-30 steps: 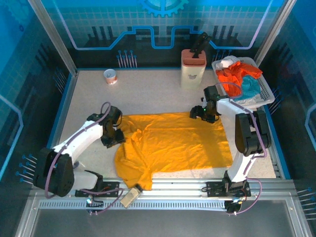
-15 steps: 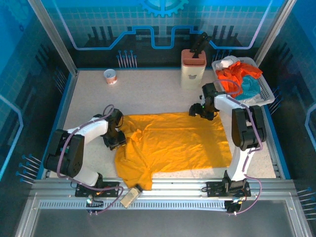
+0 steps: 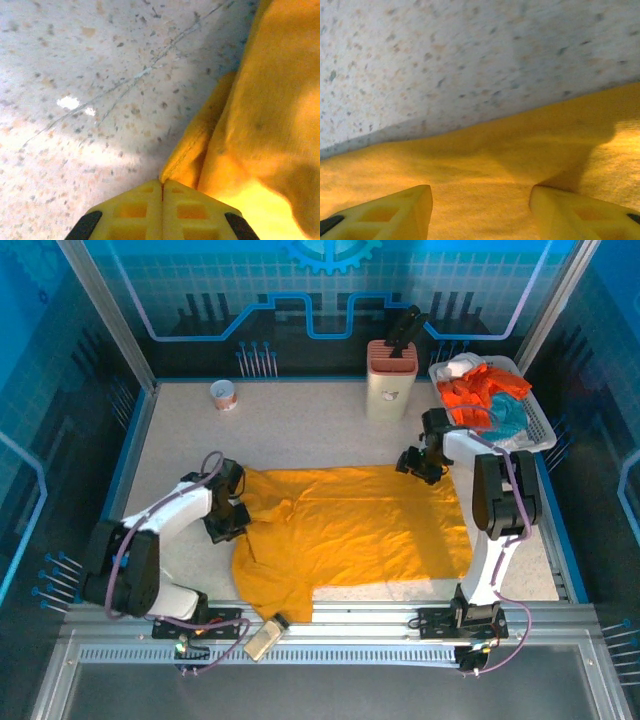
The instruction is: Fold and stack the t-shirts
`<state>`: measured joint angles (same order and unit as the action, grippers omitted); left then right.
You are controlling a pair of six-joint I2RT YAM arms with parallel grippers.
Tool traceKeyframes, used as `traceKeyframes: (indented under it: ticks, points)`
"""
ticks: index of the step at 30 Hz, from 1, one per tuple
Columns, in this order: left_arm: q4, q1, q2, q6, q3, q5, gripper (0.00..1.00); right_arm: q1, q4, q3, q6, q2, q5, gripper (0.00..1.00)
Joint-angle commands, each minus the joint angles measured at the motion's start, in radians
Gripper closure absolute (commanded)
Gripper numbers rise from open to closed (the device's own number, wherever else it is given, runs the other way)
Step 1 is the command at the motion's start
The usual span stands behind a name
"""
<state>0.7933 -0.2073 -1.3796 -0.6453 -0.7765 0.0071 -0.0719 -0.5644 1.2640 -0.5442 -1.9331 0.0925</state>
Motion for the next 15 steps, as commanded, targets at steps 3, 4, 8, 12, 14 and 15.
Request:
traceKeyframes:
  ticks: [3, 4, 8, 12, 14, 15]
  points:
    - [0.16, 0.0, 0.15, -0.068, 0.013, -0.067, 1.0, 0.049, 0.001, -0.066, -0.095, 0.007, -0.054, 0.46]
    - [0.162, 0.0, 0.167, -0.077, 0.015, -0.073, 1.0, 0.056, 0.004, -0.068, -0.1, 0.011, -0.064, 0.46]
    - [0.207, 0.008, 0.178, -0.097, -0.008, -0.127, 1.0, 0.087, 0.014, -0.078, -0.123, 0.022, -0.073, 0.46]
    - [0.241, 0.013, 0.159, -0.119, -0.02, -0.199, 1.0, 0.116, 0.033, -0.108, -0.144, 0.046, -0.083, 0.46]
    - [0.257, 0.01, 0.144, -0.138, -0.021, -0.216, 1.0, 0.125, 0.04, -0.123, -0.149, 0.059, -0.099, 0.46]
    - [0.262, 0.006, 0.143, -0.146, -0.02, -0.222, 1.0, 0.129, 0.042, -0.131, -0.153, 0.064, -0.103, 0.46]
